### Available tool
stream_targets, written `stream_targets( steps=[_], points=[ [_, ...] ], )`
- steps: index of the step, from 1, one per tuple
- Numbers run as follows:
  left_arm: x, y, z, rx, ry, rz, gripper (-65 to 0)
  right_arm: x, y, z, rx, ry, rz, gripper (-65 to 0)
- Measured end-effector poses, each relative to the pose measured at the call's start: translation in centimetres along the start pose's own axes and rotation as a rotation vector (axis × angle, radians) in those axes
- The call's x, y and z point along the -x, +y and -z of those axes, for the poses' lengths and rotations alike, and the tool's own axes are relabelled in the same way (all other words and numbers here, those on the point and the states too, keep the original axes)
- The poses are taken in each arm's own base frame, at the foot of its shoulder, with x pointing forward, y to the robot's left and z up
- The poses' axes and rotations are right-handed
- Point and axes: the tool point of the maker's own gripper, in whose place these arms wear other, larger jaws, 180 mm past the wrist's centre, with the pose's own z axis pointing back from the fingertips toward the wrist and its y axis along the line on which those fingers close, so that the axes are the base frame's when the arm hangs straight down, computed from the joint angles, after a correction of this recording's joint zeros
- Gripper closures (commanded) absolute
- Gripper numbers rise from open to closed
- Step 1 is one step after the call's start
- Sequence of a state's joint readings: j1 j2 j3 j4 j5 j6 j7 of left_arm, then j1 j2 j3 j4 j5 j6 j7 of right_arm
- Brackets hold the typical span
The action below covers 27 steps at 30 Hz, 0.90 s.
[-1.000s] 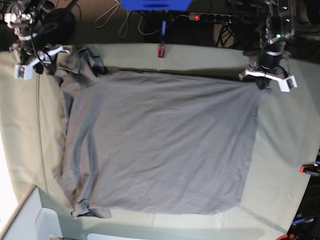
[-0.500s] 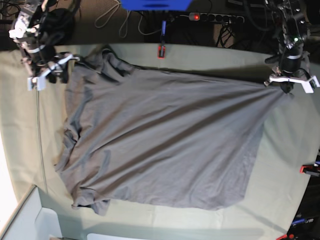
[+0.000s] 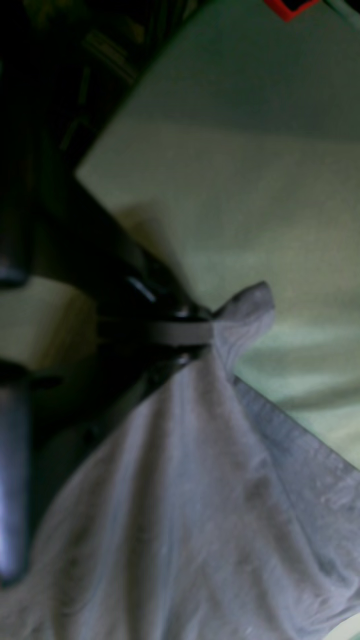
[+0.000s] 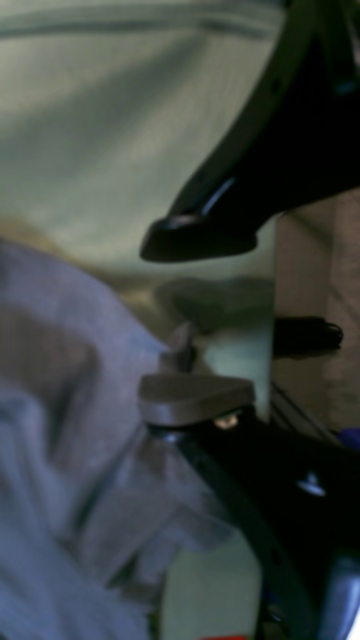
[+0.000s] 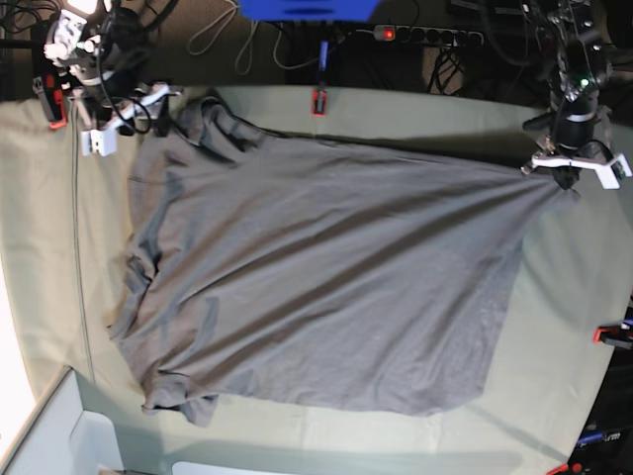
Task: Layout the t-shirt on the table in an organized manner, then fold the t-shirt properly
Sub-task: 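Pull the shoulders of the t-shirt apart with both grippers to flatten it, then lift the shoulder edge with both grippers and fold it toward the hem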
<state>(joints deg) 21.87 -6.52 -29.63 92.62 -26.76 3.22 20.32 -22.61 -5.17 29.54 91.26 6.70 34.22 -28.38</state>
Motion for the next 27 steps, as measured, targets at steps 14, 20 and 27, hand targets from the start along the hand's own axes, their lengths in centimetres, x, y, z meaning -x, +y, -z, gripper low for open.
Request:
stream_targets(
  steps=[14, 20, 27],
  points=[
    [0.1, 0.0, 0.0, -0.001, 0.002, -0.001, 0.0, 0.6, 2.5, 0.4, -0.065, 0.015, -0.021, -28.6],
    [0.1, 0.1, 0.0, -0.001, 0.003, 0.001, 0.0, -0.1, 2.2, 0.6, -0.06, -0.001, -0.026, -3.2],
    [0.8, -0.4, -0.2, 0.0, 0.012, -0.022, 0.0, 0.4, -2.4, -1.1, 0.063, -0.01, 0.042, 0.0]
  ],
)
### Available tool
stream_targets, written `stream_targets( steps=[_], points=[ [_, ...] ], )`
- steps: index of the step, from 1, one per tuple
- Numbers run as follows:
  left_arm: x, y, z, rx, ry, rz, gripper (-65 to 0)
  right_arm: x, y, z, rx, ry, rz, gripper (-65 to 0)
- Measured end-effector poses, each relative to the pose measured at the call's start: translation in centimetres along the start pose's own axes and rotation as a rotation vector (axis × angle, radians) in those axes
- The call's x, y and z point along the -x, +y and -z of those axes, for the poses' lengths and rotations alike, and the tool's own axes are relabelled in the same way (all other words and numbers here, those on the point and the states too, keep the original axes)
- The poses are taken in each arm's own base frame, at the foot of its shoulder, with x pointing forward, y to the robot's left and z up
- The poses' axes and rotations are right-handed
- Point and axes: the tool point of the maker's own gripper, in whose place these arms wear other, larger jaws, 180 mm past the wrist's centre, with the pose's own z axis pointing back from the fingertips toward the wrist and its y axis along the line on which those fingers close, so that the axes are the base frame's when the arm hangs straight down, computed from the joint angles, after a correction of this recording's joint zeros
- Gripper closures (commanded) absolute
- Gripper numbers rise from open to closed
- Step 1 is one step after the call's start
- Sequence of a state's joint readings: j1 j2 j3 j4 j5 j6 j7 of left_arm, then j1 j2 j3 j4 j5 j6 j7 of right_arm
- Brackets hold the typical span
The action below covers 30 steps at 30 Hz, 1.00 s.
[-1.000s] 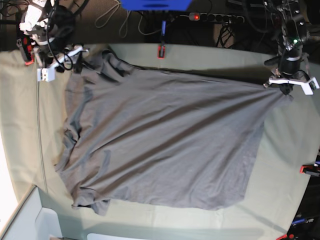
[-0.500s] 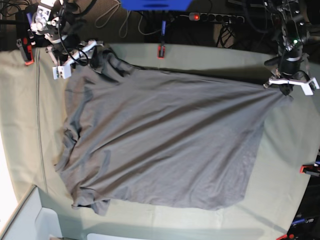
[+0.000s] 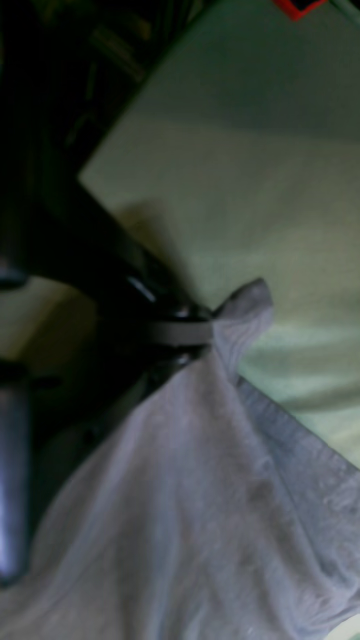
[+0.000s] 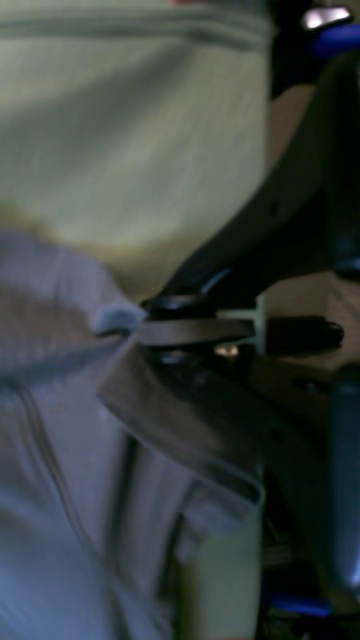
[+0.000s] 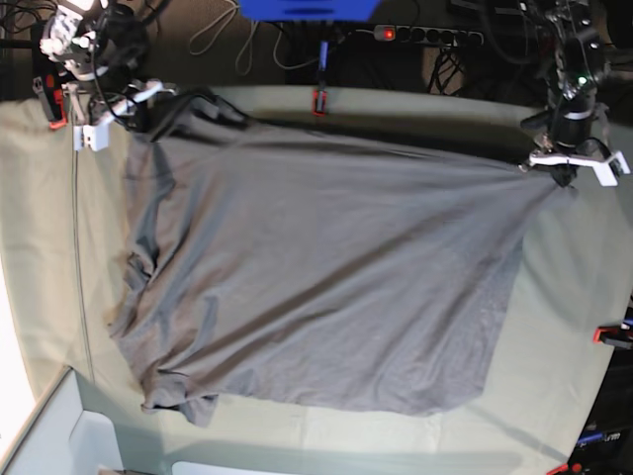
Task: Layout the t-shirt on the table in an organized manner, then fold the t-shirt properly
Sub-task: 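Lift the shoulder edge with both grippers and fold it toward the hem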
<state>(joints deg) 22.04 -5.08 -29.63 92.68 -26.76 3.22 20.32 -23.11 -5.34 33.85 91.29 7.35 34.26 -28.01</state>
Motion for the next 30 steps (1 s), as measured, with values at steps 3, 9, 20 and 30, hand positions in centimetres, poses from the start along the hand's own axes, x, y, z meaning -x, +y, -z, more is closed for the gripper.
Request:
stream_targets(
  steps=[3, 9, 20, 30],
  points=[
    [0.9, -0.2, -0.4, 0.0, 0.02, -0.015, 0.0, 0.2, -2.2, -1.4, 0.06, -0.009, 0.017, 0.0],
    [1.5, 0.2, -1.4, -0.003, 0.033, 0.0, 0.0, 0.3, -3.2, -3.6, 0.067, -0.018, -0.029, 0.0],
    [-0.7, -0.8, -4.0, 0.028, -0.035, 0.022, 0.0, -1.4, -1.9, -6.2, 0.093, -0.067, -0.074, 0.0],
    [-1.3, -4.3, -3.0, 0.103, -0.055, 0.011, 0.0, -5.9, -1.4, -5.7, 0.098, -0.175, -0.106, 0.0]
  ],
)
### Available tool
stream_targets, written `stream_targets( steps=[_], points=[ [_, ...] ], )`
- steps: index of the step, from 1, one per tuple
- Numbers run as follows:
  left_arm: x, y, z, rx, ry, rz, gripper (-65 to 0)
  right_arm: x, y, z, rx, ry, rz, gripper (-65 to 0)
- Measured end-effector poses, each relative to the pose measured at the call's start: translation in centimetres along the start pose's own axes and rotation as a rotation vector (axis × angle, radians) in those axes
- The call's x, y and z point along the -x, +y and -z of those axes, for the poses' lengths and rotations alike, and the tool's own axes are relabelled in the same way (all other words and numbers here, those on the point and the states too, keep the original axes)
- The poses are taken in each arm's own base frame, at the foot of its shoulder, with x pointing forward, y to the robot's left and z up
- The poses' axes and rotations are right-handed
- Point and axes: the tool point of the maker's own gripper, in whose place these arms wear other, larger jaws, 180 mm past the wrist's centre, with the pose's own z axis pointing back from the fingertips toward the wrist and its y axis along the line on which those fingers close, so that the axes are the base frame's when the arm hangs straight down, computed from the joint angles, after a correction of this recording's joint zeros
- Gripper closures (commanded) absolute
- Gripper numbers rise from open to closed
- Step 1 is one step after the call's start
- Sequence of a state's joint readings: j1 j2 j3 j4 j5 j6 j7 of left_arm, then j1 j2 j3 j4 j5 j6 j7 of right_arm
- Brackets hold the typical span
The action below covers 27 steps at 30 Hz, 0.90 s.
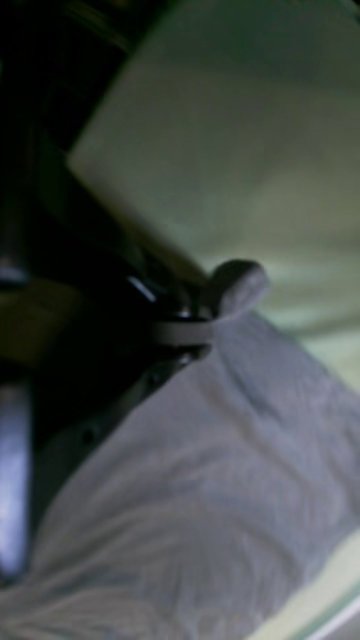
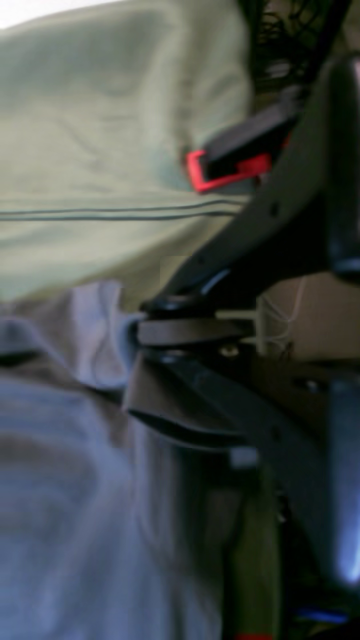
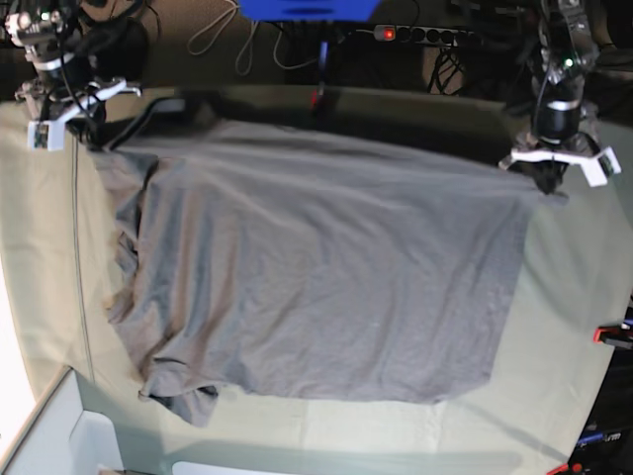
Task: Layout the t-shirt on the table in an organized manner, then fold the t-shirt properly
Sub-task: 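Lift the shoulder edge with both grippers and fold it toward the hem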
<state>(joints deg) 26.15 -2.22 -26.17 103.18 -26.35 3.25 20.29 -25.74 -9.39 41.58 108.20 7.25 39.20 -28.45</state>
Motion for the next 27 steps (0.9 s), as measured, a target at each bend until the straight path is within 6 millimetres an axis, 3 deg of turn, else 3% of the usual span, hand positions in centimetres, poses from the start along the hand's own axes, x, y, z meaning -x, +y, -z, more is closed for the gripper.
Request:
stream_targets(
  steps=[6, 11, 19, 22, 27],
  points=[
    [-2.5, -2.3, 1.6, 0.046, -0.061, -0.018, 0.0, -3.0, 0.4, 1.6, -0.005, -0.074, 0.0, 0.0],
    [-4.2, -2.9, 3.4, 0.059, -0.094, -0.019, 0.0, -6.4, 0.9, 3.0, -0.02, -0.167, 0.017, 0.0],
    [-5.6, -3.6, 7.5, 0.06, -0.104, -0.061, 0.0, -7.6, 3.0, 8.6, -0.066, -0.107, -0.043, 0.0],
    [-6.3, -4.2, 8.7, 0.064, -0.109, -0.081, 0.0, -8.0, 2.9, 10.2, -0.059, -0.085, -0.052, 0.0],
    [-6.1, -6.2, 10.7, 0.093, -0.085, -0.078, 0.0, -10.4, 3.4, 11.9, -0.069, -0.112, -0.055, 0.0]
  ],
)
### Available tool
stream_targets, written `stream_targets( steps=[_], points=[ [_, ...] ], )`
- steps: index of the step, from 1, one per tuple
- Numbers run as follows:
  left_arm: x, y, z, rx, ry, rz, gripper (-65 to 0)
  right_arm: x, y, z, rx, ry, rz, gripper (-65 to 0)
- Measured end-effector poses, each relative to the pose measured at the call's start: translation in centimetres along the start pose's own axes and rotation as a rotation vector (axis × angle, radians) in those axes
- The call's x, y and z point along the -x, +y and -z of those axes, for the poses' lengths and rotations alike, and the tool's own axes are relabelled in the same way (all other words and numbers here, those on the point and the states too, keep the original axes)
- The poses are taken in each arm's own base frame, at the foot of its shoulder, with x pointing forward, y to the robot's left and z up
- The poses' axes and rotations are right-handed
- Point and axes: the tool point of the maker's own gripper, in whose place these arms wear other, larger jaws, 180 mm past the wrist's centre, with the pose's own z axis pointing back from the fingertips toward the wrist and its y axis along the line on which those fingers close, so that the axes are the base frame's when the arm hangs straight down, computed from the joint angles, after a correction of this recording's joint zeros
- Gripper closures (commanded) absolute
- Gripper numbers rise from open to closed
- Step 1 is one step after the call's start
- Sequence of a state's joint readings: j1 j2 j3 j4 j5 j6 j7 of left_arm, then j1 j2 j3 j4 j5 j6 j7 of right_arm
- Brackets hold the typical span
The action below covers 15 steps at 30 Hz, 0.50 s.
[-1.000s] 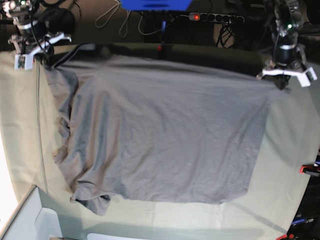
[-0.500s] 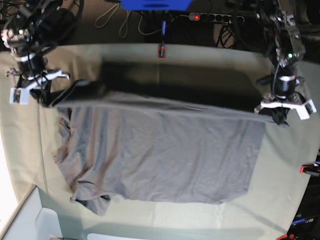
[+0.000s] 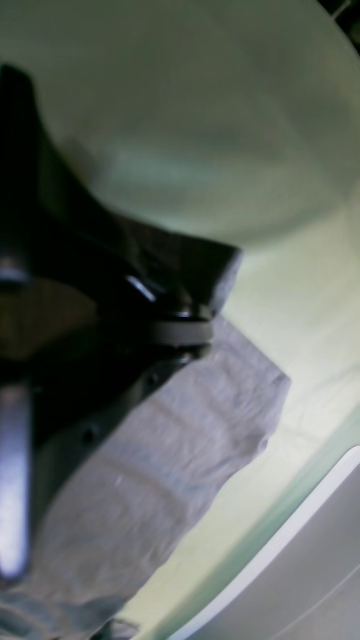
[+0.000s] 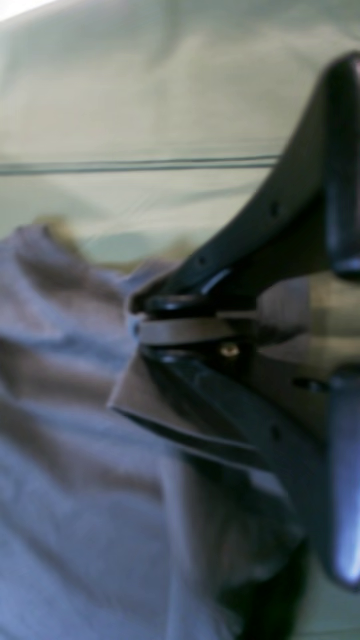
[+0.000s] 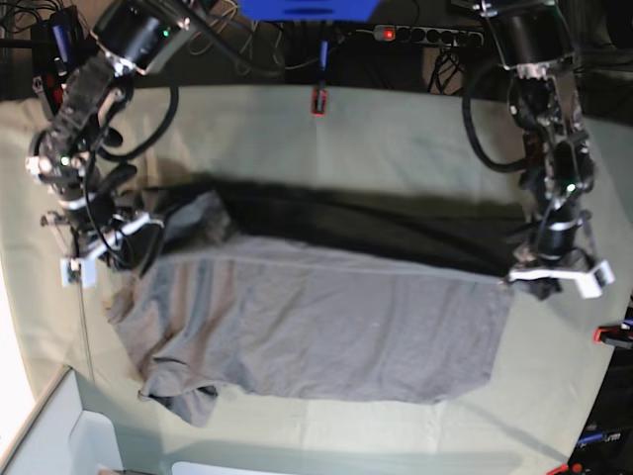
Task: Layout the t-shirt on the table in an organized manner, then fold the t-shirt properly
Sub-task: 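Lift the shoulder edge with both grippers and fold it toward the hem, then lower the folded shoulder edge onto the shirt body with both grippers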
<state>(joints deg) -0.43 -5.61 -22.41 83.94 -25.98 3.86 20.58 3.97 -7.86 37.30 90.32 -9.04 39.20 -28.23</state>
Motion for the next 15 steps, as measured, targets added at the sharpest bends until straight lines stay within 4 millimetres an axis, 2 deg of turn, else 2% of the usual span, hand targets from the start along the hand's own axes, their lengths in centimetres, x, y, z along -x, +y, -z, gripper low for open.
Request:
stream_targets(
  steps=[3, 6, 9, 13, 15],
  points=[
    [1.1, -1.6, 0.7, 0.045, 0.038, 0.045, 0.0, -0.1, -0.4, 0.7, -0.009, 0.002, -0.004, 0.0],
    [2.2, -2.1, 1.1, 0.059, 0.066, 0.064, -0.1, 0.8, -0.9, 1.5, -0.014, 0.046, -0.001, 0.0],
    [2.4, -2.0, 1.9, 0.049, 0.083, 0.057, -0.6, 0.6, -1.0, 2.0, -0.022, 0.04, 0.008, 0.0],
    [2.0, -1.3, 2.6, 0.036, 0.081, 0.072, -7.7, 0.1, -1.1, 2.7, -0.03, 0.039, 0.011, 0.0],
    [2.4, -0.8, 2.9, 0.019, 0.096, 0.066, -13.7, 0.3, -0.9, 3.2, -0.041, 0.049, 0.021, -4.0]
  ],
)
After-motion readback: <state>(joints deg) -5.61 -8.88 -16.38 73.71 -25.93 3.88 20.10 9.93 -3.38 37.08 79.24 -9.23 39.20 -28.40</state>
